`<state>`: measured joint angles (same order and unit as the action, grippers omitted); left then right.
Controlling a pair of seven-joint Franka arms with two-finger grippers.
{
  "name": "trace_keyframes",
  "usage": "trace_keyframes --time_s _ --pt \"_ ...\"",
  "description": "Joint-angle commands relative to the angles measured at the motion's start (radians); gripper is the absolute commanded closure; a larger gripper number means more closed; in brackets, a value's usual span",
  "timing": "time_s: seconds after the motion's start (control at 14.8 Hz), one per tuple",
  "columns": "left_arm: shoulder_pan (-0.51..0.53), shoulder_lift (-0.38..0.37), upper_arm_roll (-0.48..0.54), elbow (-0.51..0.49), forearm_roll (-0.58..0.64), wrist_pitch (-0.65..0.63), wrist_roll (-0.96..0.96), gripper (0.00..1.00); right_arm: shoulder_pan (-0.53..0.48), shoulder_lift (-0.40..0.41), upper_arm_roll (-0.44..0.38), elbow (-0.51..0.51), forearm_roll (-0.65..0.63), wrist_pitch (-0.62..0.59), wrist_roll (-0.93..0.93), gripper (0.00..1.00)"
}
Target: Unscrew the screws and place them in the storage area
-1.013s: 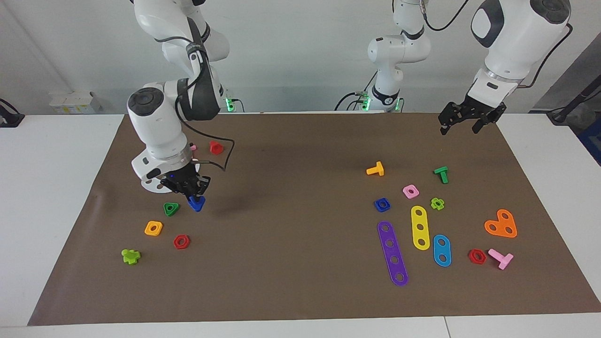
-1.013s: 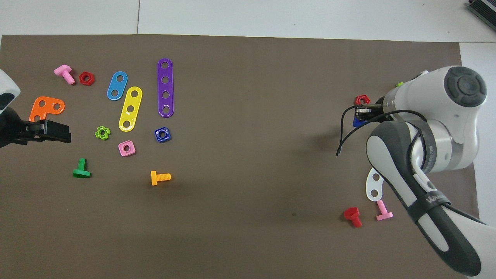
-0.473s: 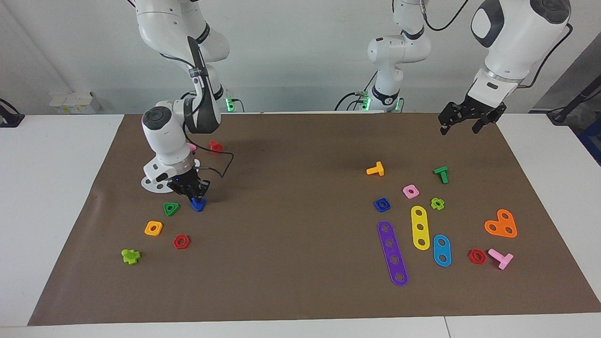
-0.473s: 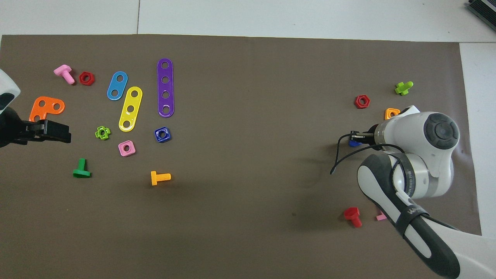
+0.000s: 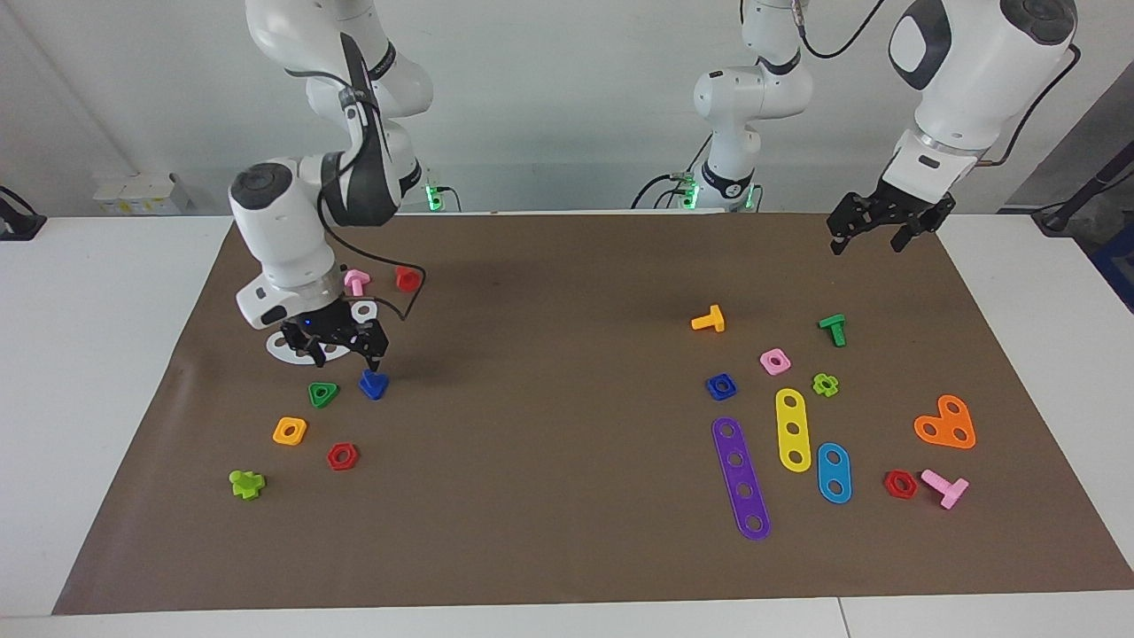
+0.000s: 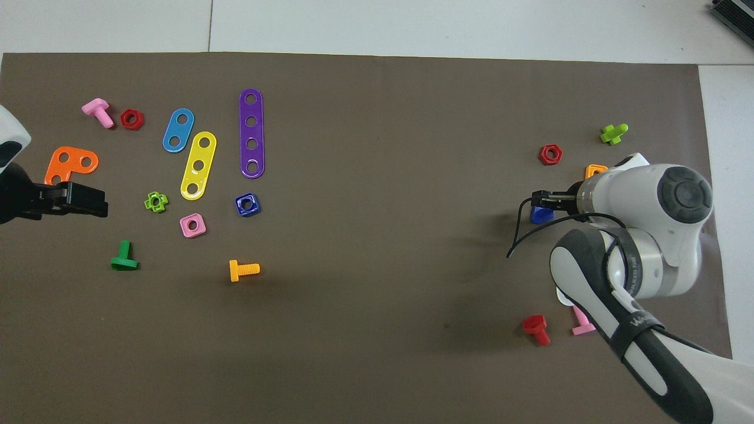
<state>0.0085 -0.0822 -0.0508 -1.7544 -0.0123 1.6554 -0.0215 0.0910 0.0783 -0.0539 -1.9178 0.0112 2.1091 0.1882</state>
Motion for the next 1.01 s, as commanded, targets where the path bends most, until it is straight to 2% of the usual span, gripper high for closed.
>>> trace_keyframes --time_s 0.0,0.14,0.34,0.47,0.68,0.95 --pt "0.008 -0.031 -0.003 -0.030 0.015 0.004 0.000 0.00 -0.040 0.006 0.003 0.236 -0.011 -0.273 -0.021 0.00" --pt "0.008 -0.031 -0.003 -0.030 0.017 0.004 0.000 0.00 -0.043 -0.012 0.005 0.353 -0.011 -0.462 -0.024 0.00" --pt "0.008 -0.031 -0.003 -0.031 0.015 0.004 0.000 0.00 -0.042 -0.014 0.014 0.488 -0.013 -0.670 -0.026 0.00" --pt "0.008 -0.031 -0.003 -0.030 0.017 0.004 0.000 0.00 -0.043 -0.029 0.015 0.468 -0.020 -0.681 -0.093 0.00" --pt "0.008 -0.031 -0.003 -0.030 0.015 0.006 0.000 0.00 -0.045 -0.097 0.012 0.328 -0.020 -0.614 -0.125 0.00" --pt "0.008 -0.031 -0.003 -0.031 0.017 0.006 0.000 0.00 -0.039 -0.114 0.006 0.301 -0.043 -0.594 -0.145 0.00"
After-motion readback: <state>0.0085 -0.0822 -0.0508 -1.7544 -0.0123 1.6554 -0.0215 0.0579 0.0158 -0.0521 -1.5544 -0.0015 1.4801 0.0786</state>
